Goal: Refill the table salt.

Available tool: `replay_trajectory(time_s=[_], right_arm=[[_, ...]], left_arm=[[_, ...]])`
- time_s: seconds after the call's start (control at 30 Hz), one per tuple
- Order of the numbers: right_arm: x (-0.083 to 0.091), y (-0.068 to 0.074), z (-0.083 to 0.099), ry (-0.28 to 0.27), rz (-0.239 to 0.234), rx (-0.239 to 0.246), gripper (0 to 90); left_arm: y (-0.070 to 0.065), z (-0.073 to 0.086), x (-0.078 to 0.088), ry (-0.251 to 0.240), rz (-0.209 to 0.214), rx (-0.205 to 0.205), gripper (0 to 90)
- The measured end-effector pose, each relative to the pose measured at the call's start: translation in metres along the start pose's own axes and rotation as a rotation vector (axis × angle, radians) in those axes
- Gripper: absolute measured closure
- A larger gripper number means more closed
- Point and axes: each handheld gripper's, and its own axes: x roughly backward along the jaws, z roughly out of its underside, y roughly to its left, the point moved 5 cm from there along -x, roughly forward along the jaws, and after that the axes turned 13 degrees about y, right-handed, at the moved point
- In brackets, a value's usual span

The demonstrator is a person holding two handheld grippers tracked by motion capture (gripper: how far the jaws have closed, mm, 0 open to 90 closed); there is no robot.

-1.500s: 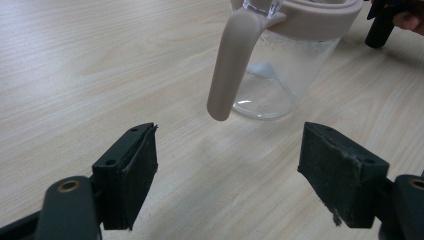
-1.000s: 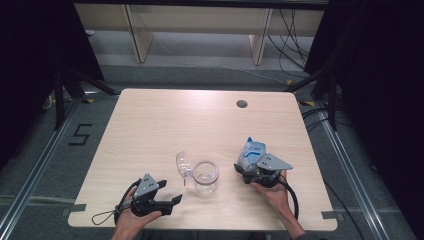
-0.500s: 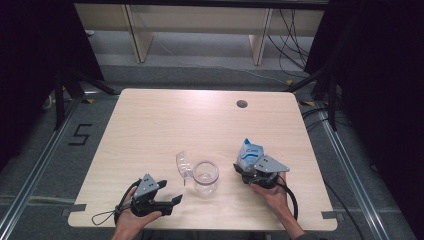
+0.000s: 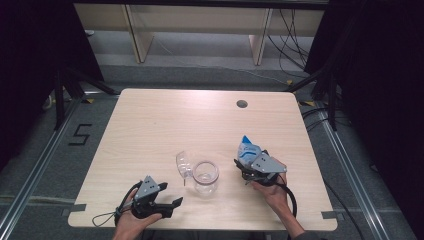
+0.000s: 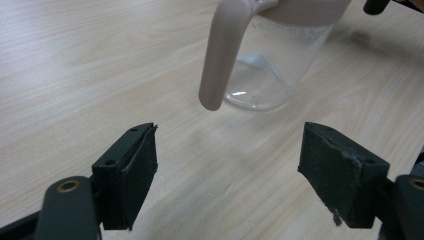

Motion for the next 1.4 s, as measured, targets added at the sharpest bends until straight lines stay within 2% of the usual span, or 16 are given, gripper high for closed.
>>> replay_trajectory(time_s=[0.07, 0.1, 0.17, 0.27, 0.4, 0.6, 0.67, 0.7, 0.77, 0.83, 0.9, 1.0, 1.03, 1.17, 1.27, 1.4], right_arm=[[0.0, -0.001, -0.003, 0.008, 0.022, 0.06, 39.1], [0.001, 0.003, -0.004, 0.009, 0.006, 0.036, 39.1], [0.0, 0.002, -0.005, 0.024, 0.028, 0.09, 39.1], [0.0, 0.005, -0.007, 0.021, 0.036, 0.097, 39.3], [-0.001, 0.006, -0.008, 0.037, 0.077, 0.152, 39.3], [0.001, 0.011, -0.012, 0.035, 0.108, 0.188, 39.5], [0.001, 0.012, -0.013, 0.045, 0.135, 0.233, 39.5], [0.001, 0.014, -0.014, 0.041, 0.126, 0.229, 39.6], [0.001, 0.016, -0.016, 0.044, 0.146, 0.249, 39.5], [0.0, 0.018, -0.017, 0.054, 0.166, 0.289, 39.7], [-0.001, 0.019, -0.018, 0.056, 0.168, 0.293, 39.7], [-0.003, 0.023, -0.02, 0.062, 0.185, 0.34, 39.8], [-0.003, 0.024, -0.02, 0.064, 0.185, 0.331, 39.8], [-0.004, 0.027, -0.022, 0.071, 0.204, 0.363, 39.8], [-0.005, 0.028, -0.022, 0.074, 0.217, 0.378, 40.1], [-0.006, 0.028, -0.022, 0.083, 0.237, 0.402, 40.1]], left_arm=[[-0.001, 0.001, 0.0, 0.005, 0.001, -0.024, 22.4], [-0.002, 0.001, 0.0, 0.011, 0.005, -0.02, 22.4], [-0.002, 0.001, 0.0, 0.009, 0.003, -0.019, 22.3], [-0.001, 0.001, 0.0, 0.006, -0.002, -0.023, 22.3], [-0.002, 0.0, 0.0, 0.002, -0.005, -0.034, 22.3], [-0.002, 0.0, 0.0, 0.005, -0.012, -0.036, 22.4], [-0.002, 0.0, 0.0, 0.002, -0.013, -0.035, 22.4], [-0.003, 0.0, 0.0, -0.006, -0.008, -0.027, 22.3], [-0.003, 0.002, 0.001, 0.004, -0.007, -0.023, 22.4], [-0.001, 0.002, 0.002, 0.003, -0.013, -0.028, 22.3], [-0.001, 0.002, 0.002, 0.004, -0.014, -0.023, 22.3], [-0.002, 0.002, 0.002, 0.004, -0.018, -0.036, 22.3], [-0.001, 0.003, 0.003, 0.011, -0.02, -0.049, 22.3], [-0.002, 0.003, 0.003, -0.003, -0.018, -0.021, 22.3], [-0.001, 0.003, 0.003, 0.004, -0.022, -0.045, 22.3], [-0.002, 0.003, 0.001, 0.007, -0.018, -0.031, 22.3]])
